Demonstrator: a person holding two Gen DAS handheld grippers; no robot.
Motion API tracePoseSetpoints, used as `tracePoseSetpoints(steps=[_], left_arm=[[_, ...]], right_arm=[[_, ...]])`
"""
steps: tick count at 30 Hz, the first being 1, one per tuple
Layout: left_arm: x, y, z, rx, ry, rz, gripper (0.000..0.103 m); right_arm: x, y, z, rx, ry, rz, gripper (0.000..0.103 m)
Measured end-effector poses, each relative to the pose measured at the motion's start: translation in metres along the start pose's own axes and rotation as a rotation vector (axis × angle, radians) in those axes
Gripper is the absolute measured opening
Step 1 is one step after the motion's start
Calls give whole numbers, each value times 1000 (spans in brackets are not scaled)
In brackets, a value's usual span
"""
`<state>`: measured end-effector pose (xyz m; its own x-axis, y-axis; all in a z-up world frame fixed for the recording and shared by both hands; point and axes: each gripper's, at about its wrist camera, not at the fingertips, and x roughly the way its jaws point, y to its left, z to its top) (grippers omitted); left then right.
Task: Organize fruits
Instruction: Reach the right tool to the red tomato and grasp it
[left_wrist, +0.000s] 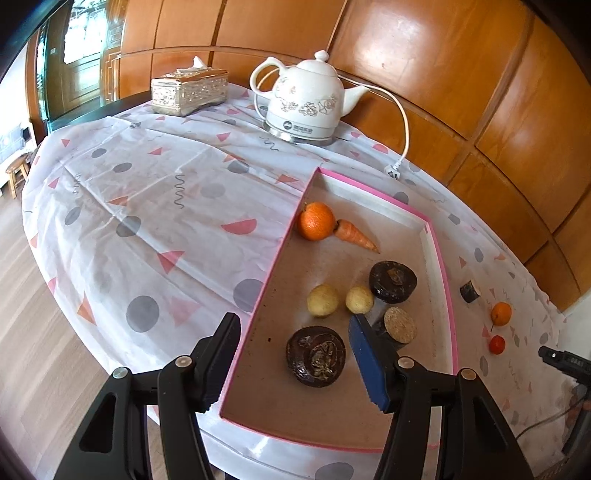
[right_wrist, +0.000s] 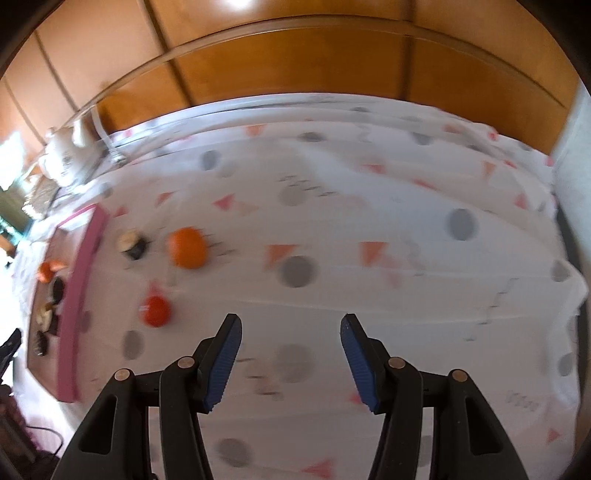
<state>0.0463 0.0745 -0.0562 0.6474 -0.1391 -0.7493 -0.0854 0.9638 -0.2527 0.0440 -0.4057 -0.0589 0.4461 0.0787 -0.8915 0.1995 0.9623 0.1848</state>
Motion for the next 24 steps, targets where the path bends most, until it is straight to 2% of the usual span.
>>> tracePoseSetpoints(steps=[8,12,17,20,22,23,24], left_arm=[[-5,7,2,-21,-16,7,65],[-7,13,3,-39,-20,14,66],[-8,19,5,-58,-23,25,68],[-9,21,6,-62,-26,33,69],[-8,23,6,-68,-25,39,70],[-7,24,6,-70,-24,44,70],[-6,24,6,-71,-23,47,70]], right_arm=[[23,70,0,-67,19,128,57],[36,94,3,-88,22,139,56],[53,111,4,-125,34,99,56],[61,114,4,-124,47,89,50],[68,114,3,-124,66,68,34],[70,115,3,-131,73,56,29],[71,118,1,-148,73,49,29]])
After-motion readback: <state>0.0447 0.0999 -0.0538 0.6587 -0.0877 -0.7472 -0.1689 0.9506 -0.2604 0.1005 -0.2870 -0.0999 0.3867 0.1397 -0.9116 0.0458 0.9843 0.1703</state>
